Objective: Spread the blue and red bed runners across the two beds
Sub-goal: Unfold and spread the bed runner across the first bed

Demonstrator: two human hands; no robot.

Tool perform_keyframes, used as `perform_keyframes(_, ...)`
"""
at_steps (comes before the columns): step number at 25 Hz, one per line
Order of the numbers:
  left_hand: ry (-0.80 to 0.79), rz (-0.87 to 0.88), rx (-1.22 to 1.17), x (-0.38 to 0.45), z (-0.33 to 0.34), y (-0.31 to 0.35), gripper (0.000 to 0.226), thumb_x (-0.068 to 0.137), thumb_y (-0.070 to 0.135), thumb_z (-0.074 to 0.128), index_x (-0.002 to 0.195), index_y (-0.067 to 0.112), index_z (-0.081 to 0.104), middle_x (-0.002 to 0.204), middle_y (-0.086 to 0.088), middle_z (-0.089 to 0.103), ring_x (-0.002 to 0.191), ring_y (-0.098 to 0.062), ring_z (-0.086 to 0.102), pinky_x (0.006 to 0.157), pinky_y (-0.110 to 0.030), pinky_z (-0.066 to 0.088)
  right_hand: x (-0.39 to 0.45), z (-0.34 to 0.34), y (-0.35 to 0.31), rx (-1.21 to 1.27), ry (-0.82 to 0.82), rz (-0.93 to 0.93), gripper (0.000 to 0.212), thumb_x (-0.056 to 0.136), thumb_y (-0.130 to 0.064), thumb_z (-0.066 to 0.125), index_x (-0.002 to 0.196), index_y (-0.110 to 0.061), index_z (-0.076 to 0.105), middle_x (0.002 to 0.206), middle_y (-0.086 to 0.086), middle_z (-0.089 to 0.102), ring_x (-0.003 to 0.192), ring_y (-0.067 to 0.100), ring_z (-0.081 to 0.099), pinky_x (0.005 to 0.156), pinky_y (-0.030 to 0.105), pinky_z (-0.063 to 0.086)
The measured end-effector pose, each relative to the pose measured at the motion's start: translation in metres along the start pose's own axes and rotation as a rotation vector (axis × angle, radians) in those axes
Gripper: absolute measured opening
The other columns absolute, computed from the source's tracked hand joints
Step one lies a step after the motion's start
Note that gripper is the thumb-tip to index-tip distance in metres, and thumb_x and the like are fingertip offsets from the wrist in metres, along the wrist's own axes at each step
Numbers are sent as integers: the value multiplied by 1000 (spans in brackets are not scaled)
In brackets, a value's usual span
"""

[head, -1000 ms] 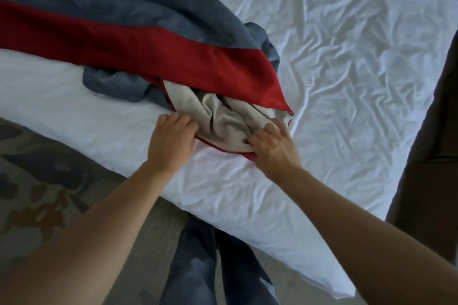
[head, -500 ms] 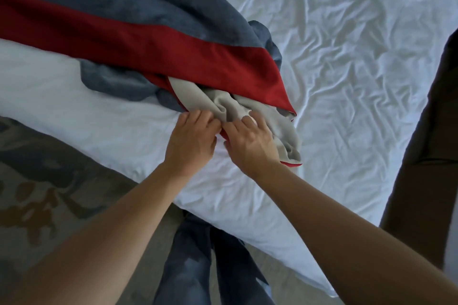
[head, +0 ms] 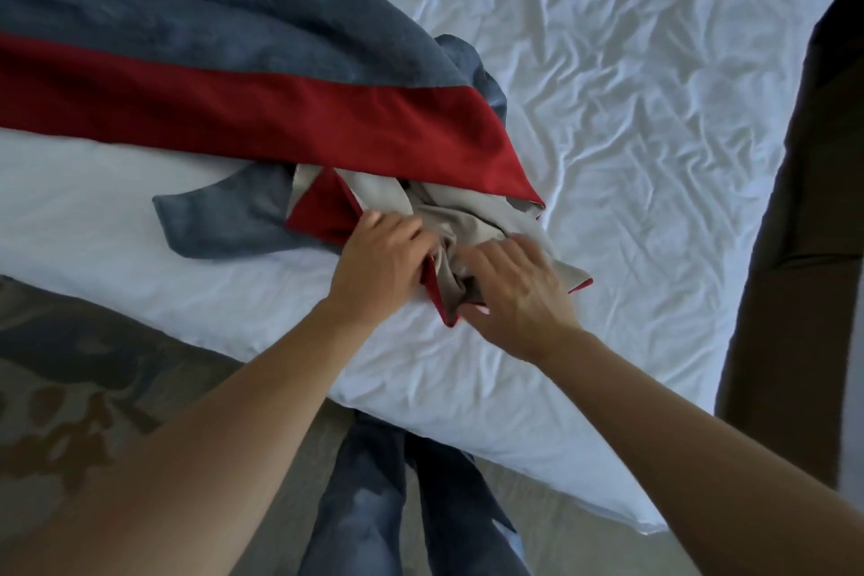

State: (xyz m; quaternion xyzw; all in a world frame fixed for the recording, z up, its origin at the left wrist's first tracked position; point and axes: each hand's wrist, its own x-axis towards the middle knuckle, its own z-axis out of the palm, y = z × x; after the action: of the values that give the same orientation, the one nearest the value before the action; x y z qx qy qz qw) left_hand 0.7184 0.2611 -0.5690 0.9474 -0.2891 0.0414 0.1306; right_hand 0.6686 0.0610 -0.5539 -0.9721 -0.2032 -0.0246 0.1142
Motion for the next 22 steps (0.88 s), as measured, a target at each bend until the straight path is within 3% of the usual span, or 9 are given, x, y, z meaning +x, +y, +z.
perform_keyframes(3,-46,46,20,-11,1,-1,14,81,12,54,91,19,60,90,-1,60,85,-27,57,76,-40,40,14,14,-18,-30,52,-44,8,72,-4,66,73,-11,64,68,5,56,66,30,52,80,43,50)
perform_keyframes(6,-145,-32,262,-16,-6,-45,44,76,11,56,119,20,54,125,-6,55,115,-30,51,100,-44,33,-14,21,4,-73,-10,-14,19,75,6,61,68,-12,62,65,5,55,70,31,56,93,45,49)
perform_keyframes(8,-172,-50,289,-13,-10,-63,40,74,6,58,113,17,60,110,-6,63,106,-29,57,108,-45,30,-33,21,13,-85,10,60,15,81,2,58,74,-11,62,69,5,55,74,32,57,102,45,44)
perform_keyframes(11,-184,15,223,2,-8,-47,23,73,-5,52,84,12,63,75,-6,63,74,-31,61,93,-43,43,-41,23,14,-83,56,157,7,83,-6,61,87,-11,64,79,5,56,80,31,56,106,43,39)
perform_keyframes(15,-258,-19,154,12,2,-20,23,75,-7,56,80,12,66,70,-4,65,66,-27,61,77,-38,44,-40,21,28,-94,36,216,18,86,-18,63,101,-10,66,93,7,60,91,33,57,109,47,35)
perform_keyframes(22,-235,-135,78,30,21,49,14,78,4,66,84,17,67,72,-2,67,65,-27,63,74,-36,44,-62,-5,77,-28,-43,448,51,77,-26,75,123,-12,58,116,5,60,111,29,56,113,51,33)
